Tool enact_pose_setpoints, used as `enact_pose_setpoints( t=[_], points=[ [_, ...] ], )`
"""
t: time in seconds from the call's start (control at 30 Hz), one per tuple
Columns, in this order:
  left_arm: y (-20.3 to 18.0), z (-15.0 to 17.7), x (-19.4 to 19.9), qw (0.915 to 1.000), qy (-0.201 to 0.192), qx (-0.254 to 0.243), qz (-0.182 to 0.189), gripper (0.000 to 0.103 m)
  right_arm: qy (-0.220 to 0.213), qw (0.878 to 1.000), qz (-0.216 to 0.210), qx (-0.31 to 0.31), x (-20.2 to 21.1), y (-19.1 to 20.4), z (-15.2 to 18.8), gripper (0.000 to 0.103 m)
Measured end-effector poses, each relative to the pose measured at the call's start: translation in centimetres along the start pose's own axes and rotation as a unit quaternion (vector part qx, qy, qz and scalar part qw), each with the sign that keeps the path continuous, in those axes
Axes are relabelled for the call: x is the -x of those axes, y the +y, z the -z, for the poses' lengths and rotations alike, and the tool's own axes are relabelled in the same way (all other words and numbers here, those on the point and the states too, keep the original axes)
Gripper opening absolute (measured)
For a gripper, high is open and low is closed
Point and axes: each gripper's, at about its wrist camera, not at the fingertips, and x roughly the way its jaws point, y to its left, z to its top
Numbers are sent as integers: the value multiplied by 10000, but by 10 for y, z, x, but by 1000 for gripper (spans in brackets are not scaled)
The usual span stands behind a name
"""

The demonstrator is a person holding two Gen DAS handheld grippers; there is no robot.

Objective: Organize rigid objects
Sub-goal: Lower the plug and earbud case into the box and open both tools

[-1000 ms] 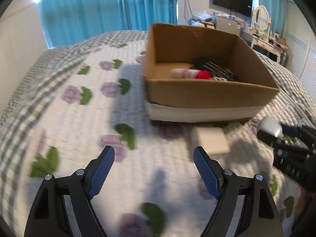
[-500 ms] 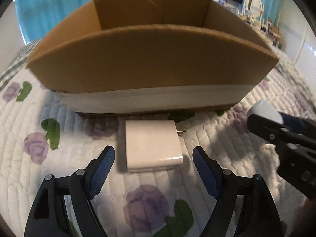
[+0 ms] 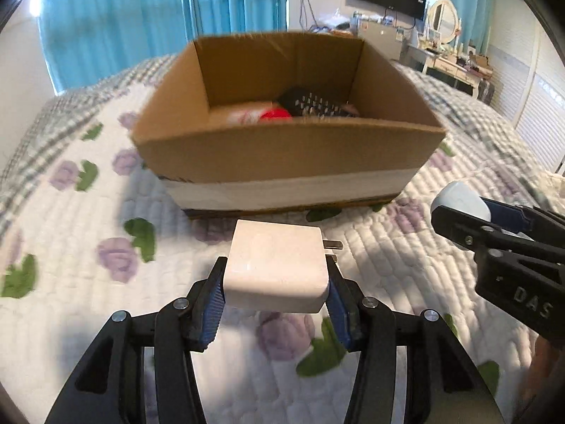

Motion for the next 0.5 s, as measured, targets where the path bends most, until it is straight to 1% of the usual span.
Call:
enact_pose_setpoints(
  t=[0.07, 0.17, 0.23, 0.3, 0.33, 0.5],
  points=[
    [5, -3, 17, 9999, -107, -63, -23, 52, -26, 9999, 44, 94, 11, 4, 0, 53],
    [13, -14, 42, 9991, -385, -166, -30, 52, -241, 9991, 145, 309, 36, 12, -3, 53],
    [19, -23, 61, 9979, -593, -234, -71, 52, -357, 9985, 139, 386, 51, 15, -8, 53],
    [20, -43, 64, 9970, -737, -234, -89, 52, -508, 9977, 114, 429, 67, 18, -17, 53],
    [22, -51, 72, 9961, -844, -237, -80, 52, -610, 9971, 84, 447, 78, 20, -24, 53],
    [25, -88, 90, 9924, -1214, -181, -105, 52, -970, 9936, -38, 575, 109, 27, -57, 53]
  ],
)
